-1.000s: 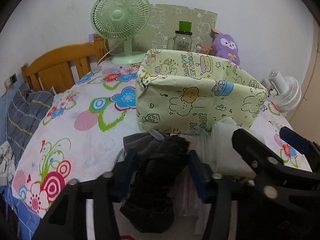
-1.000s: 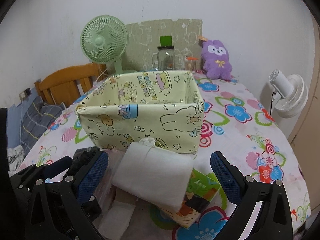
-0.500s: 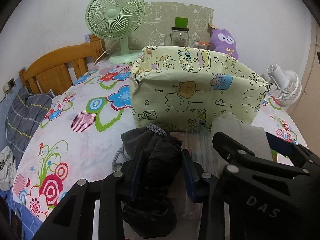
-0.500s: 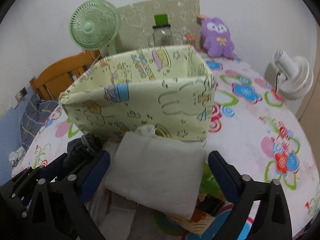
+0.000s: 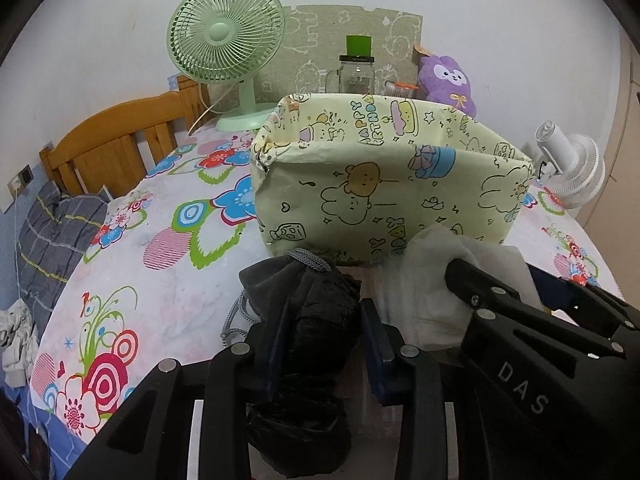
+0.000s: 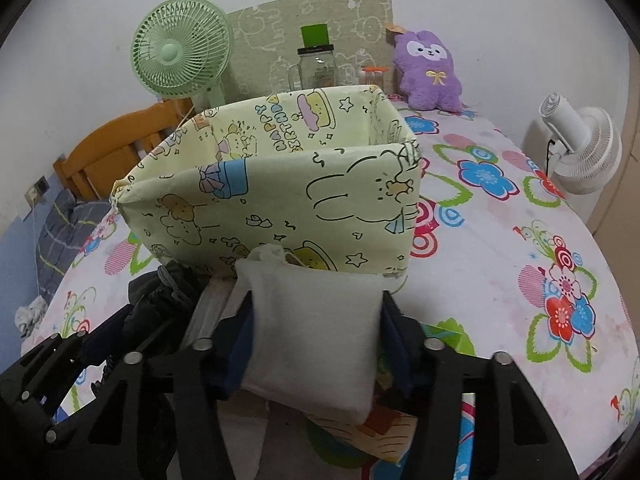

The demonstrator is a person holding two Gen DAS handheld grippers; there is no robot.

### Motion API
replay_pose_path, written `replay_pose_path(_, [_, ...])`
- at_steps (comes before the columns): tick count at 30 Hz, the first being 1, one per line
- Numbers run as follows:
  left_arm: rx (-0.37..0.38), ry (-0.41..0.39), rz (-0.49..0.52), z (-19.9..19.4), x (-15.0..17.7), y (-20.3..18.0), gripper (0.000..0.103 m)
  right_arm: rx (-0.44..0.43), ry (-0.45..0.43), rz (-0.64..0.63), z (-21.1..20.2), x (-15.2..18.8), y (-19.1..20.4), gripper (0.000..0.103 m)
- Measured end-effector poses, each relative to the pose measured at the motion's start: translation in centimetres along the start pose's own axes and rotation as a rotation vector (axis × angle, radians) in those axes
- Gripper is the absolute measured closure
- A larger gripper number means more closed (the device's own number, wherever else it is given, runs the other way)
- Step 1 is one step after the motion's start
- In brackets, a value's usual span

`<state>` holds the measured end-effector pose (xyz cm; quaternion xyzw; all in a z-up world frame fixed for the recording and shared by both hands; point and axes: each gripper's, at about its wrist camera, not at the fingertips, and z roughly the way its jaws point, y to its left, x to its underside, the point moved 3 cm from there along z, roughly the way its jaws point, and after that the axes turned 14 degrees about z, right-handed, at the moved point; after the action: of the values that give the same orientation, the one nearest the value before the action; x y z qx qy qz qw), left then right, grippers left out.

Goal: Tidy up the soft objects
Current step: 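Lift and carry the black bundle and white cloth over the fabric basket with both tools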

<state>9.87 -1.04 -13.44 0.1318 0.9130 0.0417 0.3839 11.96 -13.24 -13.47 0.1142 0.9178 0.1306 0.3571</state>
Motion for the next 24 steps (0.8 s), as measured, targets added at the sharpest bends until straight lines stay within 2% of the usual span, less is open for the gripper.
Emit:
replay_pose_path(5, [0.008, -0.02, -0.001, -0.7, -0.1, 0.0, 0.074, -0.005, -0.016, 0.008, -0.7, -0.2, 0.0, 0.053])
replay_pose_path(24, [0.015, -0.096, 0.015, -4.2, -2.2, -0.7, 0.075, -0.03, -0.099, 0.027, -4.9, -1.7, 0.0, 0.053])
